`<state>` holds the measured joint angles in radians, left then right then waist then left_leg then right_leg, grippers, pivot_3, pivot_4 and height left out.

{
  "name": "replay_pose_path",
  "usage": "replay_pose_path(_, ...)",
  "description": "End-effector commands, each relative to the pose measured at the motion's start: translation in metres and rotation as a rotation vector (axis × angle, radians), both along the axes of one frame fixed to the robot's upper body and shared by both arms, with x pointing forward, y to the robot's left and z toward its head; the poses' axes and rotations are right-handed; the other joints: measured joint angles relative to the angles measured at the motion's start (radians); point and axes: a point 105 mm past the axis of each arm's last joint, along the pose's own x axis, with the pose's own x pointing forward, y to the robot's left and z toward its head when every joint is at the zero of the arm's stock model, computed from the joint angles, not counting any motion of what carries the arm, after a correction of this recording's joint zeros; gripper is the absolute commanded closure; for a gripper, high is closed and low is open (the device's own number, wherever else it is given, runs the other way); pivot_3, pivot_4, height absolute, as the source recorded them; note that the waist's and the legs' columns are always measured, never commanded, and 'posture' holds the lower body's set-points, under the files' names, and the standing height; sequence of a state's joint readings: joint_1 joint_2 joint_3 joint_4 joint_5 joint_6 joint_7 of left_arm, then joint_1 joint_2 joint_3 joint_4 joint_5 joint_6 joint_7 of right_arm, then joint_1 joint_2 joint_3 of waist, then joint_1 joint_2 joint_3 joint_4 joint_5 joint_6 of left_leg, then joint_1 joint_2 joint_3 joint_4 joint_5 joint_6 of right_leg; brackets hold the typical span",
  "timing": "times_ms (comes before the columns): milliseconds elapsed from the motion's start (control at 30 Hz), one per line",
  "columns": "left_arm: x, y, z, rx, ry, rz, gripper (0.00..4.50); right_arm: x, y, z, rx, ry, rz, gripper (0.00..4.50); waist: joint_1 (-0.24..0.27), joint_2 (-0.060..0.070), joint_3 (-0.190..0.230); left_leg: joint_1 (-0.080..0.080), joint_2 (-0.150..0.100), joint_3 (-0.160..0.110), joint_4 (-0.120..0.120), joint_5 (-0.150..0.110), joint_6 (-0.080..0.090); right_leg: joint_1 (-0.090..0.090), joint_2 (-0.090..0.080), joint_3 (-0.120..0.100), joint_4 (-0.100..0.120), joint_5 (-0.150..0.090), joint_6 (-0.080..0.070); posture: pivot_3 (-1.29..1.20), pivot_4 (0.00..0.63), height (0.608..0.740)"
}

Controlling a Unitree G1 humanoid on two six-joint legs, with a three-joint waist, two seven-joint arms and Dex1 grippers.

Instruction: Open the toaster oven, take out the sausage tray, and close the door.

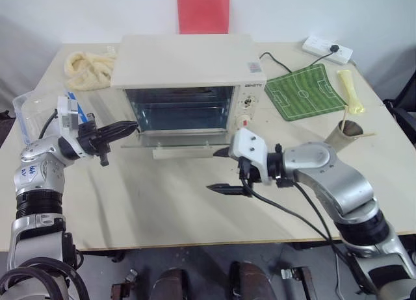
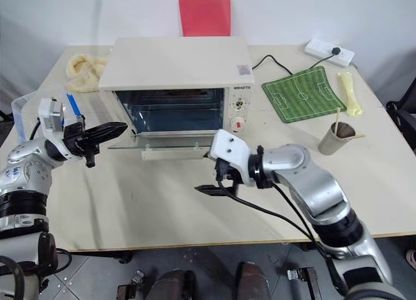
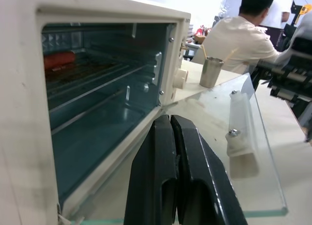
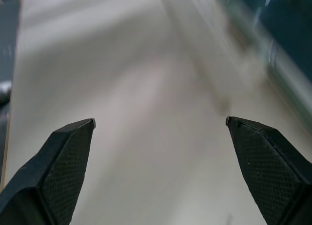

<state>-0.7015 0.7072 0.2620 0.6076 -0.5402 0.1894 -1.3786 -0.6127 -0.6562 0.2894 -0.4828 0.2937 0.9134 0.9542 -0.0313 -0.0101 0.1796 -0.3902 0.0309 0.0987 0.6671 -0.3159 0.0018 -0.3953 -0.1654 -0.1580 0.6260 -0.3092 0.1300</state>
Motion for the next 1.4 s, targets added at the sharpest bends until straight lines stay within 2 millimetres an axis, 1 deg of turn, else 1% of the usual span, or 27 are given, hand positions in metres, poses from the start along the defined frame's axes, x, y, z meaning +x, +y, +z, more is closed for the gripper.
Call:
replay_pose_path(33, -0.004, -0.004, 0.002, 0.025, -0.013, -0.028, 4.46, -0.017, -0.025, -0.018, -0.163, 0.035, 0.005, 0.0, 0.006, 0.0, 0.0, 0.0, 0.0, 0.0, 0.001, 0.0, 0.0, 0.0, 0.0, 0.0, 0.0, 0.0, 0.0, 0.0, 0.15, 0.74)
replay_pose_path(133, -0.005, -0.009, -0.004, 0.041, -0.004, -0.04, 4.46, -0.038, -0.047, -0.03, -0.267, 0.105, 0.051, 0.0, 0.01, -0.001, 0.0, 0.0, 0.0, 0.0, 0.002, 0.0, 0.001, 0.001, 0.0, 0.0, 0.0, 0.0, 0.0, 0.0, 0.15, 0.74)
replay_pose_path(200, -0.008, -0.013, -0.011, 0.066, 0.015, -0.06, 4.46, -0.043, -0.057, -0.027, -0.288, 0.114, 0.058, 0.0, 0.01, -0.001, 0.0, 0.0, 0.0, 0.0, 0.002, 0.0, 0.001, 0.001, 0.0, 0.0, -0.001, 0.0, 0.0, 0.0, 0.15, 0.74)
replay_pose_path(267, -0.012, -0.017, -0.025, 0.12, 0.048, -0.08, 4.46, -0.03, -0.065, -0.009, -0.263, 0.053, -0.009, 0.0, 0.009, -0.001, 0.0, 0.0, 0.0, 0.0, 0.002, 0.0, 0.001, 0.002, 0.0, 0.0, -0.001, 0.0, 0.0, 0.0, 0.15, 0.74)
replay_pose_path(333, -0.015, -0.02, -0.034, 0.154, 0.067, -0.089, 4.46, -0.018, -0.069, 0.007, -0.241, -0.017, -0.052, 0.0, 0.003, -0.001, 0.0, 0.0, 0.0, 0.0, 0.003, 0.0, 0.001, 0.002, 0.0, 0.001, -0.001, 0.0, 0.0, 0.0, 0.15, 0.74)
replay_pose_path(433, -0.018, -0.022, -0.041, 0.185, 0.082, -0.096, 4.46, -0.008, -0.069, 0.022, -0.217, -0.083, -0.087, 0.0, 0.005, -0.001, 0.0, 0.0, 0.001, 0.0, 0.004, 0.0, 0.001, 0.002, 0.0, 0.001, 0.0, 0.0, 0.0, 0.0, 0.15, 0.74)
replay_pose_path(533, -0.019, -0.025, -0.051, 0.228, 0.092, -0.101, 4.46, 0.001, -0.061, 0.038, -0.183, -0.156, -0.094, 0.0, 0.006, -0.001, 0.0, 0.0, 0.001, 0.0, 0.005, 0.0, 0.001, 0.002, 0.0, 0.001, 0.0, 0.0, 0.0, 0.0, 0.15, 0.74)
replay_pose_path(667, -0.021, -0.029, -0.06, 0.267, 0.1, -0.106, 4.46, 0.014, -0.038, 0.049, -0.134, -0.271, -0.086, 0.0, 0.006, -0.001, 0.0, -0.001, 0.001, 0.0, 0.007, 0.0, 0.001, 0.002, 0.0, 0.0, 0.0, 0.0, 0.0, 0.0, 0.15, 0.74)
replay_pose_path(767, -0.021, -0.032, -0.07, 0.313, 0.098, -0.086, 4.46, 0.028, -0.016, 0.051, -0.101, -0.333, -0.102, 0.0, 0.005, -0.001, 0.0, -0.001, 0.001, 0.0, 0.007, 0.0, 0.001, 0.002, 0.0, 0.0, 0.001, 0.0, 0.0, 0.0, 0.15, 0.74)
replay_pose_path(833, -0.021, -0.033, -0.072, 0.32, 0.087, -0.067, 4.46, 0.036, -0.003, 0.051, -0.098, -0.394, -0.114, 0.0, 0.004, -0.001, 0.0, -0.001, 0.001, 0.0, 0.008, 0.0, 0.001, 0.001, 0.0, 0.001, 0.001, 0.0, 0.0, 0.0, 0.15, 0.74)
replay_pose_path(900, -0.022, -0.037, -0.073, 0.301, 0.082, -0.048, 4.46, 0.052, 0.01, 0.049, -0.097, -0.46, -0.163, 0.0, 0.003, -0.001, 0.0, -0.001, 0.001, 0.0, 0.007, 0.0, 0.001, 0.001, 0.0, 0.0, 0.002, 0.0, 0.0, 0.0, 0.15, 0.74)
replay_pose_path(1000, -0.024, -0.039, -0.073, 0.281, 0.077, -0.027, 4.46, 0.067, 0.021, 0.05, -0.081, -0.509, -0.215, 0.0, 0.005, -0.001, 0.0, -0.001, 0.001, 0.0, 0.008, 0.0, 0.001, 0.001, 0.0, 0.0, 0.002, 0.0, 0.0, 0.0, 0.15, 0.74)
replay_pose_path(1067, -0.019, -0.037, -0.07, 0.222, 0.056, 0.065, 4.46, 0.087, 0.034, 0.055, -0.062, -0.584, -0.292, 0.0, 0.002, -0.001, 0.0, -0.001, 0.001, -0.001, 0.008, 0.0, 0.001, 0.001, 0.0, 0.0, 0.002, 0.0, 0.0, 0.0, 0.15, 0.74)
replay_pose_path(1133, -0.014, -0.033, -0.064, 0.156, 0.029, 0.159, 4.46, 0.101, 0.043, 0.06, -0.084, -0.673, -0.331, 0.0, 0.0, -0.001, 0.0, -0.001, 0.001, -0.001, 0.009, 0.0, 0.001, 0.001, 0.0, 0.001, 0.003, 0.0, 0.0, 0.0, 0.15, 0.74)
replay_pose_path(1167, -0.014, -0.033, -0.061, 0.126, 0.02, 0.18, 4.46, 0.106, 0.046, 0.061, -0.09, -0.7, -0.345, 0.0, -0.001, -0.001, 0.0, -0.001, 0.001, -0.001, 0.009, 0.0, 0.001, 0.001, 0.0, 0.0, 0.003, 0.0, 0.0, 0.0, 0.15, 0.74)
replay_pose_path(1267, -0.013, -0.028, -0.051, 0.01, -0.016, 0.282, 4.46, 0.122, 0.056, 0.076, -0.095, -0.833, -0.401, 0.0, 0.0, -0.001, 0.0, -0.002, 0.001, -0.002, 0.009, 0.0, 0.001, 0.001, 0.0, 0.0, 0.003, 0.0, 0.0, 0.0, 0.15, 0.74)
replay_pose_path(1400, -0.014, -0.021, -0.04, -0.156, -0.007, 0.386, 4.46, 0.135, 0.068, 0.076, -0.108, -0.863, -0.396, 0.0, -0.001, -0.001, 0.0, -0.002, 0.001, -0.004, 0.009, 0.0, 0.001, 0.002, -0.001, 0.0, 0.003, 0.0, 0.0, 0.0, 0.15, 0.74)
